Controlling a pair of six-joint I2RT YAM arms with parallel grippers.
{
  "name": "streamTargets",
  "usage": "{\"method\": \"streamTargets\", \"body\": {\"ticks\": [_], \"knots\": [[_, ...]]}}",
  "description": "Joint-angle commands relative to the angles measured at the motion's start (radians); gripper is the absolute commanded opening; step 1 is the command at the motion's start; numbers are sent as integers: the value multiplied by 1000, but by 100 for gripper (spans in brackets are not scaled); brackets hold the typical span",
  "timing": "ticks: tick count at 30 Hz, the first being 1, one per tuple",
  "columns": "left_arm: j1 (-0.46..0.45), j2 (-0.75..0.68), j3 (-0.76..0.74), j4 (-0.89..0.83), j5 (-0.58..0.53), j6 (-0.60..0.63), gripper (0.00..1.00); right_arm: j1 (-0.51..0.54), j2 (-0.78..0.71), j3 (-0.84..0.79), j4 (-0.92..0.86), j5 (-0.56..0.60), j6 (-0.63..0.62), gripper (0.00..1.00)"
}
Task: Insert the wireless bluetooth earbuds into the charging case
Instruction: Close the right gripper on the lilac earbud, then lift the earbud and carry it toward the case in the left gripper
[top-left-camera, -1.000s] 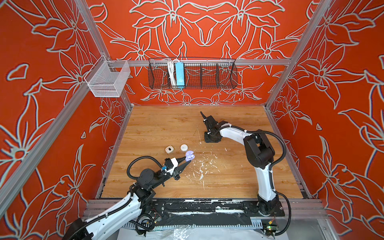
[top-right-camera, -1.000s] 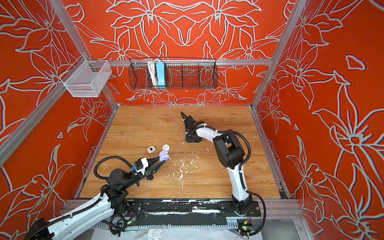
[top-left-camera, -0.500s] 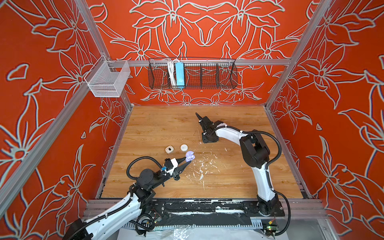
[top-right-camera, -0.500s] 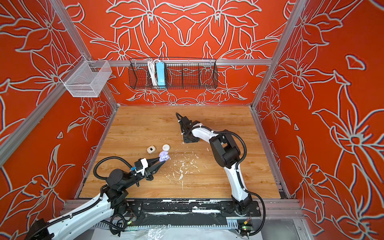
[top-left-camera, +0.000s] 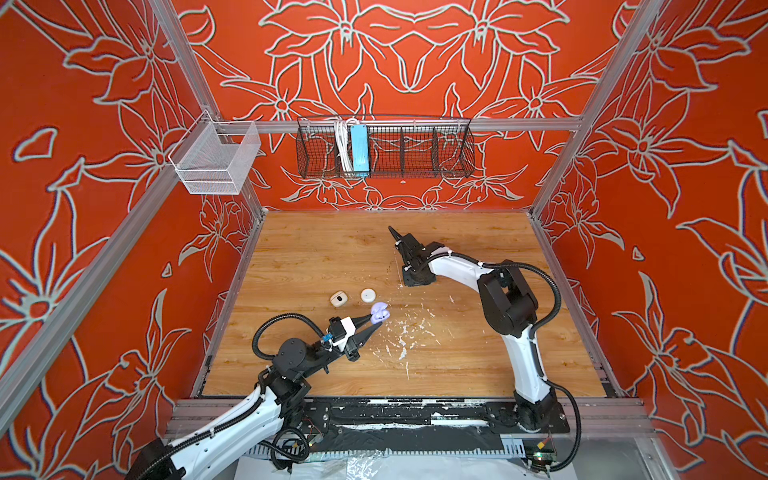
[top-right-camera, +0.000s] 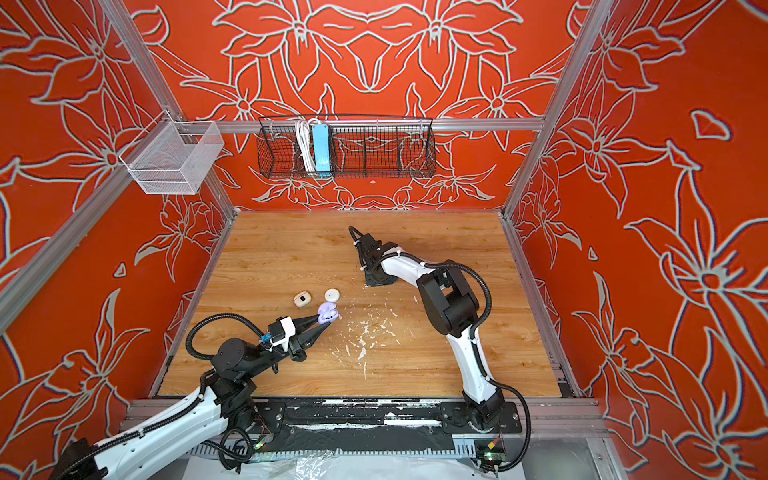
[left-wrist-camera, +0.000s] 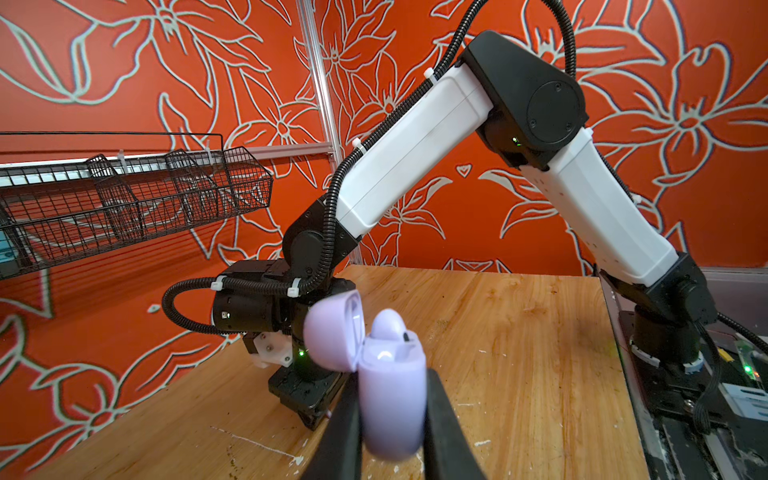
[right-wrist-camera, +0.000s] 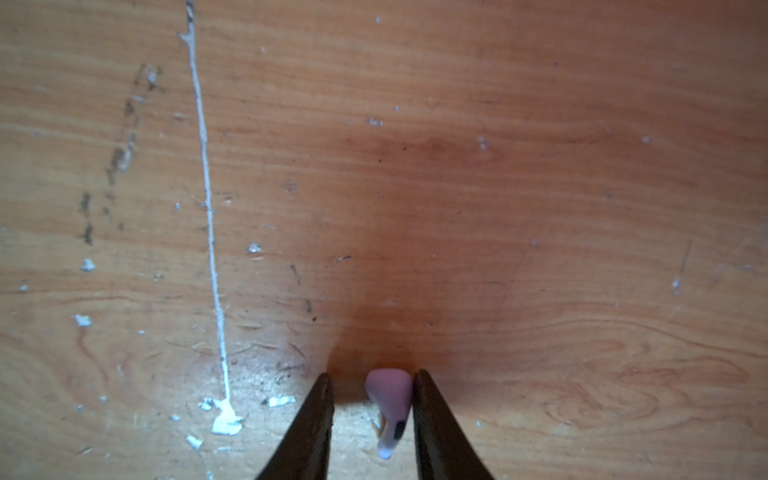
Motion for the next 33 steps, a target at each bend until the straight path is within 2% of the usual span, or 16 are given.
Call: {"method": "streamTargets", "body": {"ticks": [1,6,16,18,21,23,29,33], "knots": [[-6,-8,29,25,18,9,0,6,26,-27,-28,45,0,34],[-6,-20,27,22,16,9,0,5,22,-47,-16,42,6,23],[-6,-12,26,27,8,5,0,22,-124,-136,44,60,34,17],[-6,-9,5,62,-67,-30,0,42,-201,-171,60,87,41,17],[-6,7,-54,157,-247,-95,0,85,-322,-212,70,135,44,16],[-5,5,-68,161,-305,-109,0,121,-414,-246,86,172,52,15],[-5,-42,-51,96,-268,-85,0,277,-667,-338,201,221,42,14],[-5,-61,-51,74,-281,-77,0,389,-823,-412,310,261,41,12]]}}
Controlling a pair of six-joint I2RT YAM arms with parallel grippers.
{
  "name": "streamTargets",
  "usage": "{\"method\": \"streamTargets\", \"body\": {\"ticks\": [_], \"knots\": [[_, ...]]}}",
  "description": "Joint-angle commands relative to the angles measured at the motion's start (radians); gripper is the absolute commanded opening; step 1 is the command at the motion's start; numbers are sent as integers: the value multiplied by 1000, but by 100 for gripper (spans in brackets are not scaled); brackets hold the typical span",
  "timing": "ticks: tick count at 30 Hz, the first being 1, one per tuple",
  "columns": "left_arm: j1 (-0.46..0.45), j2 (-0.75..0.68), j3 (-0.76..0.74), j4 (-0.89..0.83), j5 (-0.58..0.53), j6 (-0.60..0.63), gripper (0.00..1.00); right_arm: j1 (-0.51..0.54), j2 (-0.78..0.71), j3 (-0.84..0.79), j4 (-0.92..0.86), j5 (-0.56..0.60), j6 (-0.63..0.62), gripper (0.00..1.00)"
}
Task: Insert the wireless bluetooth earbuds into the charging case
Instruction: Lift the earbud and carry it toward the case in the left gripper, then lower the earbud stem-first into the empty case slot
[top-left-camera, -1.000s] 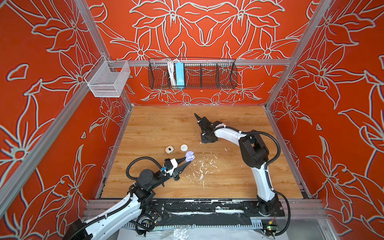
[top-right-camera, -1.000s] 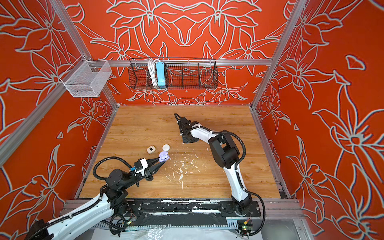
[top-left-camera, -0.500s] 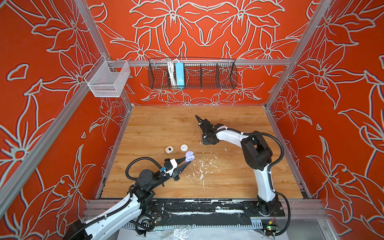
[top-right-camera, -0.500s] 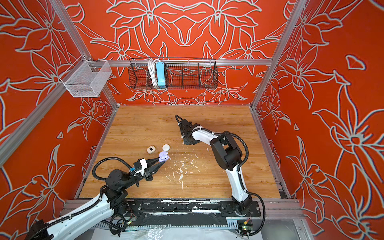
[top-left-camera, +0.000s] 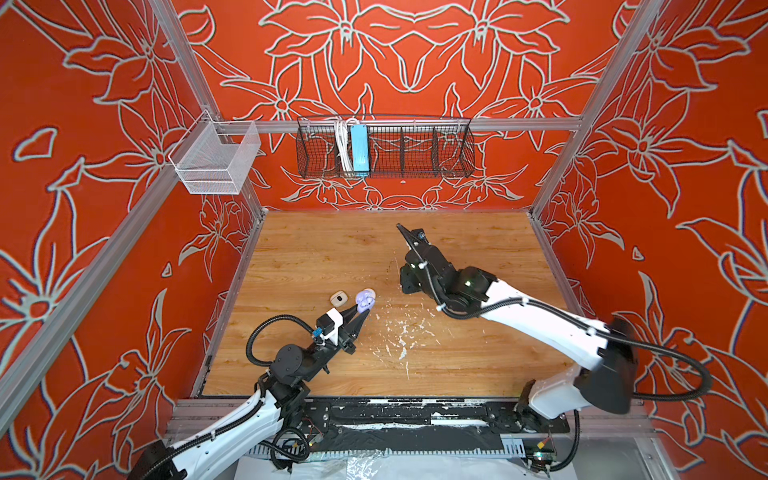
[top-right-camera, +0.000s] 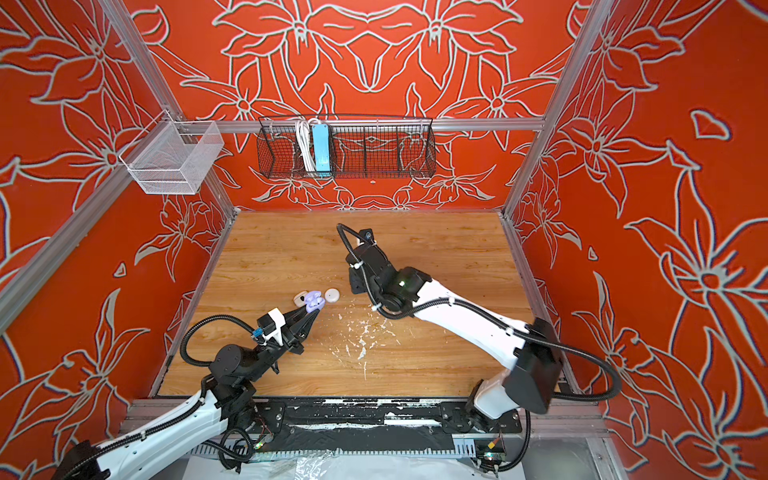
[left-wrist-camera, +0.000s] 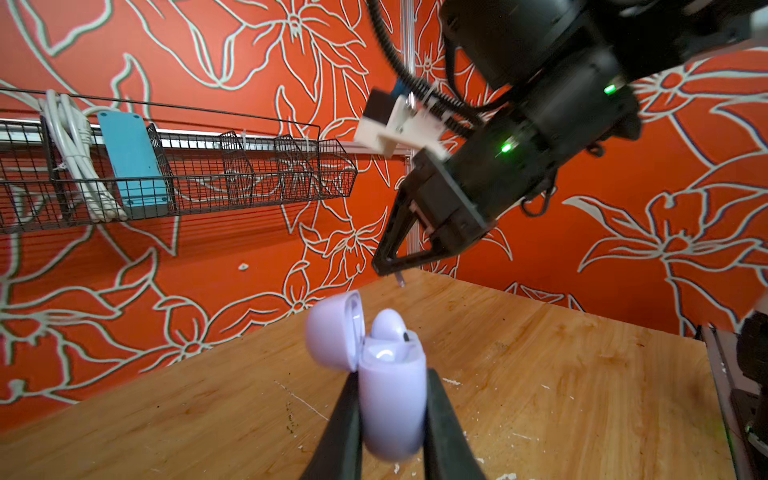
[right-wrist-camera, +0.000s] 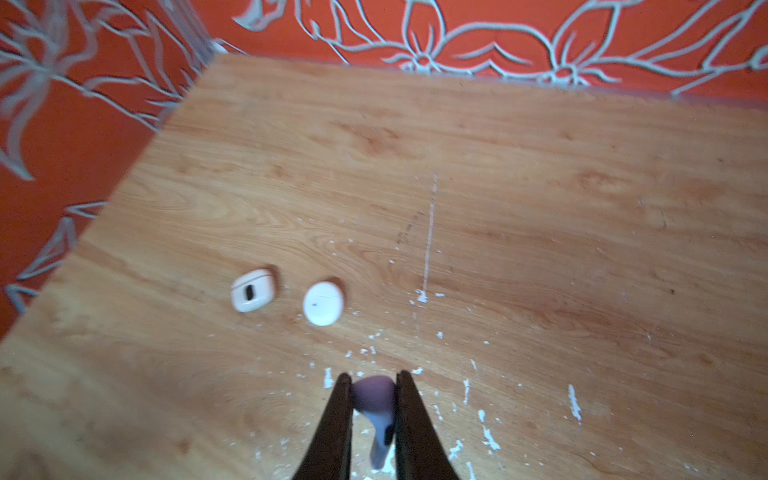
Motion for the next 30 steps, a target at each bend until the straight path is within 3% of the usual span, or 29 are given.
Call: {"method": "streamTargets", "body": {"ticks": [1,12,21,30], "knots": [[-4,-13,10,3,-29,6,0,73,-92,-81,123,61,5,12],[-3,14,15,3,-38,23,0,341,-143,-196,467,96,-39,11],[-3,13,19,7,17,42,0,345,-41,-177,581,83,-3,11],[-3,9,21,4,28,43,0,345,4,-173,580,126,27,11]]}}
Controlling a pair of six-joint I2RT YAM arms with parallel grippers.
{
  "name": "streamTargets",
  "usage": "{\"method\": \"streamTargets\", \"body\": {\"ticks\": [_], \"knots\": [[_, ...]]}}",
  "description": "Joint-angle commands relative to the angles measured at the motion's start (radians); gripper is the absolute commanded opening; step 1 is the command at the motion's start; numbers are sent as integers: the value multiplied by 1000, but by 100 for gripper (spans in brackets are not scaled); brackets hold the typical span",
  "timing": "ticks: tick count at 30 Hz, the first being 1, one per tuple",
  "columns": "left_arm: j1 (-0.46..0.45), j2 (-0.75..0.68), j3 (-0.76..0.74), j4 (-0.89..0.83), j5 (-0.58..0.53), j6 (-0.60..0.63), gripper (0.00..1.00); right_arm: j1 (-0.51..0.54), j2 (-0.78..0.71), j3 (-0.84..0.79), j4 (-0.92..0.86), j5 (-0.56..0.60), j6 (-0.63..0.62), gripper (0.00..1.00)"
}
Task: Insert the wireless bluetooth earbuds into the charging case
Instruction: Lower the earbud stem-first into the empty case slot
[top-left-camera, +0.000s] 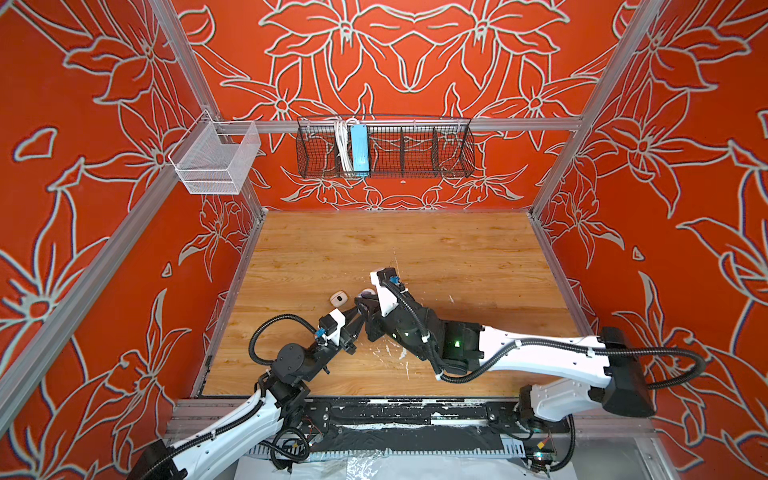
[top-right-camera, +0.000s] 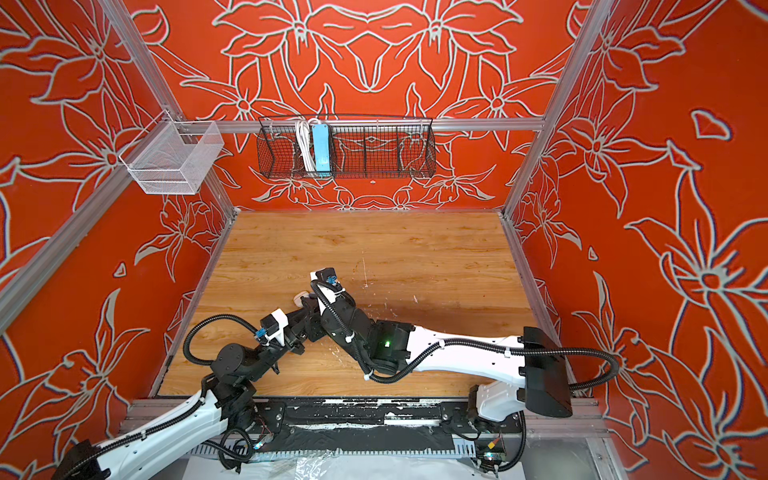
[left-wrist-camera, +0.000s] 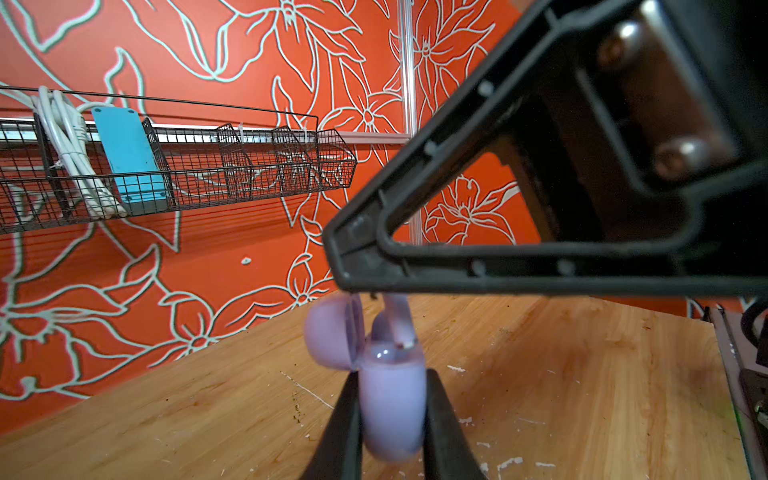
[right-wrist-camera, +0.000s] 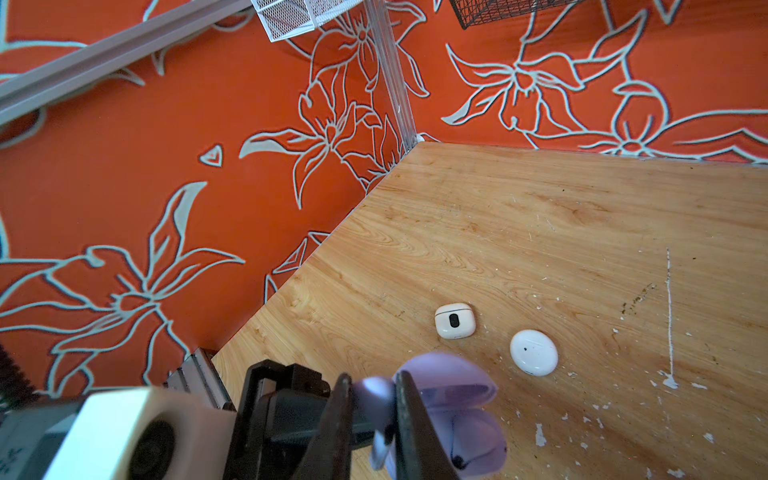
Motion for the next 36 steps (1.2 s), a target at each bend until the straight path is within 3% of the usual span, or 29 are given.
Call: {"method": "streamTargets", "body": {"ticks": [1,25,36], "knots": [[-3,-7,22,27,20,9,0,-2,10,18,15,52,33,11],[-3,-69,7,5,9,20,0,-1,33,-1,-52,101,38,11],[-3,-73,5,13,14,20,0,0,63,67,-189,75,34,11]]}}
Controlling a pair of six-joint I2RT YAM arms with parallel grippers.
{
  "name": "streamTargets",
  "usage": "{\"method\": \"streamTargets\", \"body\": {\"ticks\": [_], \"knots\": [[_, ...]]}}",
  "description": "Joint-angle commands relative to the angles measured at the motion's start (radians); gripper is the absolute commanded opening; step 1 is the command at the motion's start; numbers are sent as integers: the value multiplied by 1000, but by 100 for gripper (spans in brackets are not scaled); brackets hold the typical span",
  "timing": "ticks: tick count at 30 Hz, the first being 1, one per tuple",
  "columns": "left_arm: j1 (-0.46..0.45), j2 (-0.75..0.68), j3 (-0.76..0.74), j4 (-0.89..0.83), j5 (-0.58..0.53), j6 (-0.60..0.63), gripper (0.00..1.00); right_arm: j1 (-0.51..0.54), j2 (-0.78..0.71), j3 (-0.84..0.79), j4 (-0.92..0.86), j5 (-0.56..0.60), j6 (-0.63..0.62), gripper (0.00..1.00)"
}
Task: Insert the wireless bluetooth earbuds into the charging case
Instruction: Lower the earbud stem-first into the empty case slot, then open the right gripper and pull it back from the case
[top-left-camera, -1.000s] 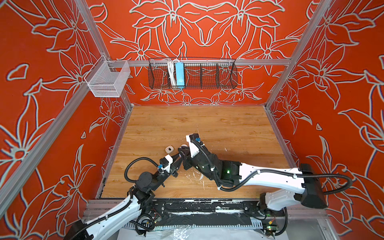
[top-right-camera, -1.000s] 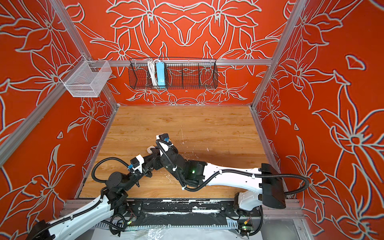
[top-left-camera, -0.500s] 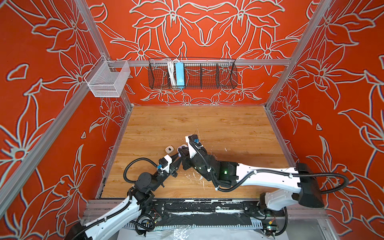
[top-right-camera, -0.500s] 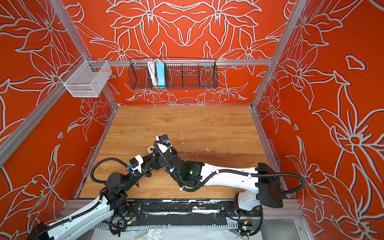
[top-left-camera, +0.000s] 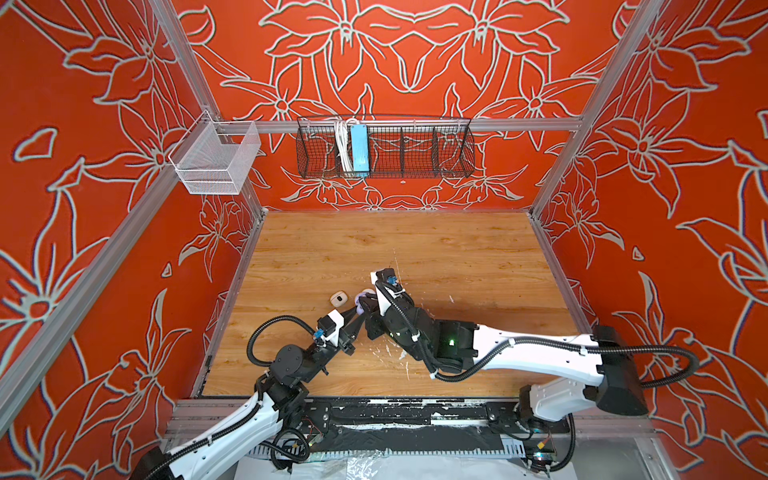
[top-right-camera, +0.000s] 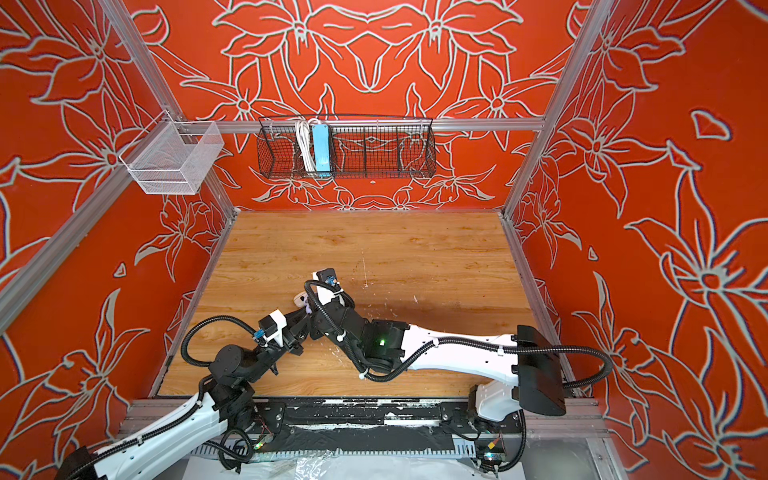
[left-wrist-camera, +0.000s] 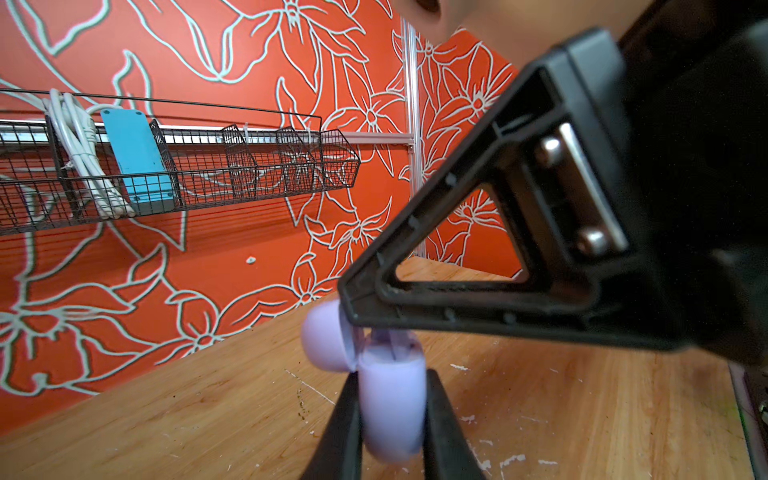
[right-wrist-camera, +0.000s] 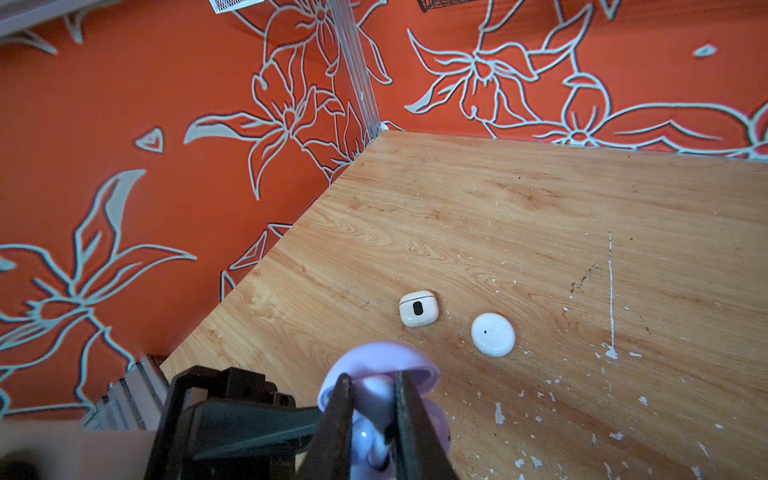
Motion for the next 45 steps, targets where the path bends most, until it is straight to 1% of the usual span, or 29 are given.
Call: {"method": "streamTargets", "body": {"ticks": [1,6,11,13,15,17,20,26,27,30,31,38,41,45], "knots": [[-3,-15,4,67,16,16,0,0,26,27,-84,-1,24,11],[-4,-19,2,73,29,19,0,-1,46,47,-104,-26,21,11],[-3,-26,1,68,34,22,0,-1,61,51,-98,-59,47,12],[-4,-18,1,75,32,22,0,-1,40,17,-77,-46,69,12],[-4,-16,1,74,28,20,0,0,9,-48,-4,-44,80,14],[-3,-20,3,70,30,20,0,0,-16,-98,67,-65,75,18],[-4,-17,8,67,37,22,0,-1,-22,-95,55,-86,68,22],[-4,-22,8,62,42,26,0,0,-20,-100,66,-89,60,30],[-4,-19,7,63,45,28,0,0,-22,-99,59,-83,60,33],[-3,-19,8,60,45,30,0,-1,-42,-117,61,-52,57,44],[-3,-18,10,56,47,30,0,-1,-56,-122,62,-45,49,45],[-3,13,27,51,84,38,0,-2,-195,-168,9,54,-5,45],[-3,28,37,51,115,46,0,-2,-229,-143,-62,74,-30,45],[-4,38,55,33,172,67,0,-5,-237,-93,-143,82,-77,44]]}}
